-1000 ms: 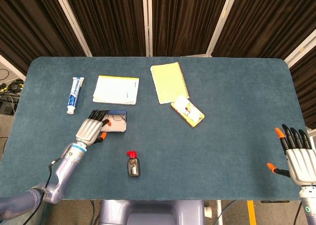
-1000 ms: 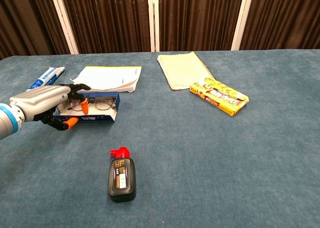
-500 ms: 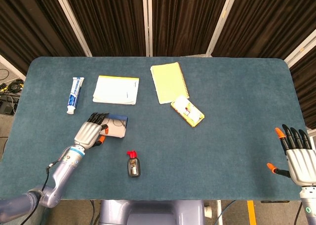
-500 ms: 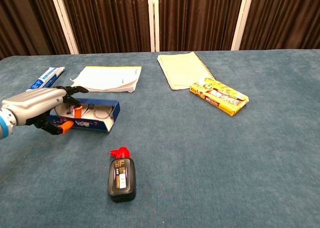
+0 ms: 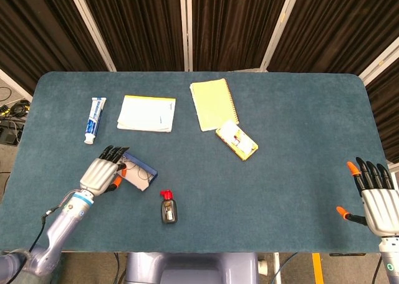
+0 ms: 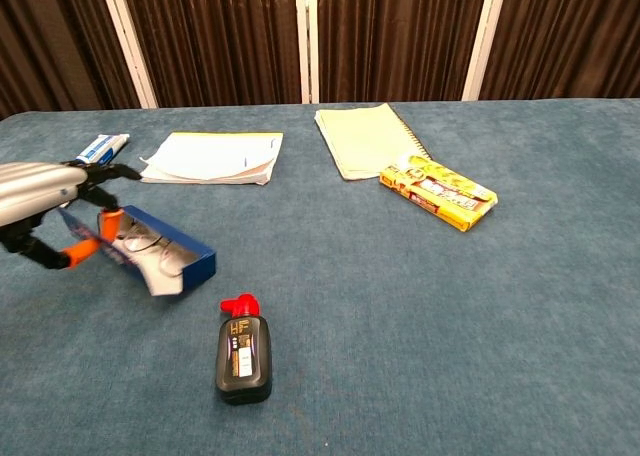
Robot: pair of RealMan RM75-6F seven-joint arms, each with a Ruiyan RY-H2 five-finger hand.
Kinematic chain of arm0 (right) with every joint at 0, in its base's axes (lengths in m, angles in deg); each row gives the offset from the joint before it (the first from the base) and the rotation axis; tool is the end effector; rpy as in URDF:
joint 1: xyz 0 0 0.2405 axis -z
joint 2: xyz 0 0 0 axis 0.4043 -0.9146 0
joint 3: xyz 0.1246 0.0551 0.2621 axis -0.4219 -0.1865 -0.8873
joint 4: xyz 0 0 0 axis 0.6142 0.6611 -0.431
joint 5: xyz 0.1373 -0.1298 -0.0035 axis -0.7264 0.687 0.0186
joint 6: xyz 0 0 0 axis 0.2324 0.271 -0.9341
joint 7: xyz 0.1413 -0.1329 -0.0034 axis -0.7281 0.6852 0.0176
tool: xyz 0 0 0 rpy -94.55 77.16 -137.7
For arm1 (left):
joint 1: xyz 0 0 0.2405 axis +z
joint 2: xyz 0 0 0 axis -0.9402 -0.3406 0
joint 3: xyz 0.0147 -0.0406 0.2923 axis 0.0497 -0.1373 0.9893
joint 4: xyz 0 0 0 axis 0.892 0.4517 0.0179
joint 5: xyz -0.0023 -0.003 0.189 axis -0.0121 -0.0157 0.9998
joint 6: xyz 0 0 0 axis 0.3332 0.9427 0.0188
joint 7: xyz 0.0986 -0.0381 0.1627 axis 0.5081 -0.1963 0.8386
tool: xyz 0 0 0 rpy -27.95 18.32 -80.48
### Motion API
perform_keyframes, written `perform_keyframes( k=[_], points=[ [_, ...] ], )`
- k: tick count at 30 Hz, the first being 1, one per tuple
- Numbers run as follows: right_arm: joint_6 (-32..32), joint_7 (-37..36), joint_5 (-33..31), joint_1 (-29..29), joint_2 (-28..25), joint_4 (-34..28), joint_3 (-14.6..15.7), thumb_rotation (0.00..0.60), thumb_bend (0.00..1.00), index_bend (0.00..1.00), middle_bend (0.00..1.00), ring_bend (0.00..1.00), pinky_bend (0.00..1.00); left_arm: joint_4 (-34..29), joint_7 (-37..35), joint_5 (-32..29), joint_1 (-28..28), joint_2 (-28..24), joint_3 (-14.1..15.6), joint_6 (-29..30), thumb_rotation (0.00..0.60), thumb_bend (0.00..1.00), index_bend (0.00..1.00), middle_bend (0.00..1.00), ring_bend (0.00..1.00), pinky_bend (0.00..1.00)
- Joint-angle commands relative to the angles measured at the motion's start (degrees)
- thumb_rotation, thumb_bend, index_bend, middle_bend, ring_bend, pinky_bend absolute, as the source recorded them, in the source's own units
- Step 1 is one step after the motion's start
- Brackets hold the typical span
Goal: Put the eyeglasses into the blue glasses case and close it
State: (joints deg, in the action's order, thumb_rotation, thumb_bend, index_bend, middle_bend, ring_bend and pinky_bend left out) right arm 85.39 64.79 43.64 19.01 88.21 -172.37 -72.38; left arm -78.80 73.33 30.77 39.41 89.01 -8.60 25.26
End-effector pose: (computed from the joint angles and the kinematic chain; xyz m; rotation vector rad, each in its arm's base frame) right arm -0.3370 -0.2337 0.2172 1.4580 -0.7168 0.7601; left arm -0.2570 0.3471 0.0200 -1.8980 -0.9129 -0.7496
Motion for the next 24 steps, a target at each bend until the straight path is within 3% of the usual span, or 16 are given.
perform_keyframes(
  k=[1, 6, 20, 22, 24],
  points=[
    [0.0, -0.1, 0.0, 0.0, 0.0, 0.0, 0.0, 0.6, 0.0, 0.0, 0.0, 0.0, 0.0, -6.6, 5.4, -5.1, 0.7, -4.5, 0.9, -1.7, 0.6, 0.55, 0.65, 0.0, 0.0, 0.0],
    [-0.2, 0.0, 0.0, 0.0, 0.0, 0.0, 0.0, 0.6, 0.0, 0.0, 0.0, 0.0, 0.0, -7.5, 6.7, -7.1, 0.1, -4.2, 0.4, -2.3, 0.6, 0.55, 0.65, 0.0, 0.0, 0.0],
    [-0.4, 0.1, -0.6, 0.0, 0.1, 0.3, -0.1, 0.6, 0.0, 0.0, 0.0, 0.0, 0.0, -1.6, 6.5, -9.6, -3.2, 1.8, -1.7, -5.3, 0.6, 0.56, 0.65, 0.0, 0.0, 0.0],
    [-0.4, 0.1, -0.6, 0.0, 0.1, 0.4, -0.1, 0.6, 0.0, 0.0, 0.0, 0.0, 0.0, -1.2, 6.7, -10.2, -3.4, 2.3, -1.9, -5.3, 0.6, 0.55, 0.63, 0.0, 0.0, 0.0],
    [-0.4, 0.1, -0.7, 0.1, 0.1, 0.4, -0.1, 0.6, 0.0, 0.0, 0.0, 0.0, 0.0, -0.7, 6.8, -10.5, -3.5, 2.7, -1.9, -5.3, 0.6, 0.53, 0.5, 0.0, 0.0, 0.0]
  ],
)
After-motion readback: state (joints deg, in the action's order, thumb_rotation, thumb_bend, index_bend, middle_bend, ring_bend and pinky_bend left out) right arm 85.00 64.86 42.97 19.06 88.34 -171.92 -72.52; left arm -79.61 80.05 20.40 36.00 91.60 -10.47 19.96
